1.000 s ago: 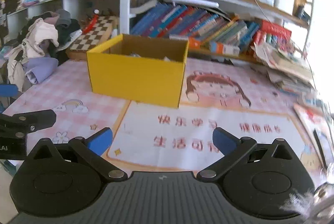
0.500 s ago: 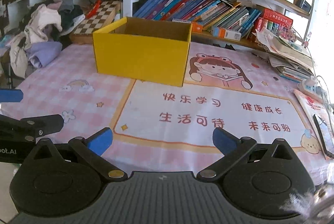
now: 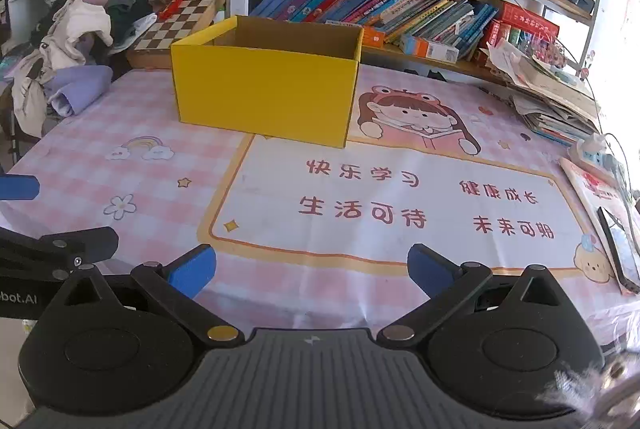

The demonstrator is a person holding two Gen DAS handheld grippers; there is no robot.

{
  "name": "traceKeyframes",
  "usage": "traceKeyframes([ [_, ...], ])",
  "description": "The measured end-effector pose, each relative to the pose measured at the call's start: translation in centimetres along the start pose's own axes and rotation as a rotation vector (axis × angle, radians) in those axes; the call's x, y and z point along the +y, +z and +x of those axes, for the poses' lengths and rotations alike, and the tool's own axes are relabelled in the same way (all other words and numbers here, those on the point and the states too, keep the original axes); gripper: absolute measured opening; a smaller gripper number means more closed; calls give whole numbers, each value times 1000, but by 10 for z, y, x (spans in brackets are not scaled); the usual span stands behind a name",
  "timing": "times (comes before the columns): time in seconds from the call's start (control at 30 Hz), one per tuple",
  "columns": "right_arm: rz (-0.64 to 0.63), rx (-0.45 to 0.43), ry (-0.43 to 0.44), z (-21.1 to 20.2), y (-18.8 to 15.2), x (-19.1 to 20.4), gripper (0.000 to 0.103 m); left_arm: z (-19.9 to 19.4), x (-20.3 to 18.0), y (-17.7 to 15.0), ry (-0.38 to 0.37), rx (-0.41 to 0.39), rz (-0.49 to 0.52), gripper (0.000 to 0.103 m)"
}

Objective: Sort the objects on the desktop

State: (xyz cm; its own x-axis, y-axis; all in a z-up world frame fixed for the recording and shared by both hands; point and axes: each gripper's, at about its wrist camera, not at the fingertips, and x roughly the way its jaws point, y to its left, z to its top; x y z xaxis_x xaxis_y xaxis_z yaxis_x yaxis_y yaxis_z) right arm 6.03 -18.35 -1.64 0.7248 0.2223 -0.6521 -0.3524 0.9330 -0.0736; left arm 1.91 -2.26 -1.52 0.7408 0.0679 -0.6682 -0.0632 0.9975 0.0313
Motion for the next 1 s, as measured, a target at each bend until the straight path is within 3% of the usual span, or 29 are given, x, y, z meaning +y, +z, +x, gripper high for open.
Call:
traceKeyframes([
  [1.0, 10, 11, 1, -1, -4, -3, 103, 1, 1, -1, 11, 4, 25, 103],
])
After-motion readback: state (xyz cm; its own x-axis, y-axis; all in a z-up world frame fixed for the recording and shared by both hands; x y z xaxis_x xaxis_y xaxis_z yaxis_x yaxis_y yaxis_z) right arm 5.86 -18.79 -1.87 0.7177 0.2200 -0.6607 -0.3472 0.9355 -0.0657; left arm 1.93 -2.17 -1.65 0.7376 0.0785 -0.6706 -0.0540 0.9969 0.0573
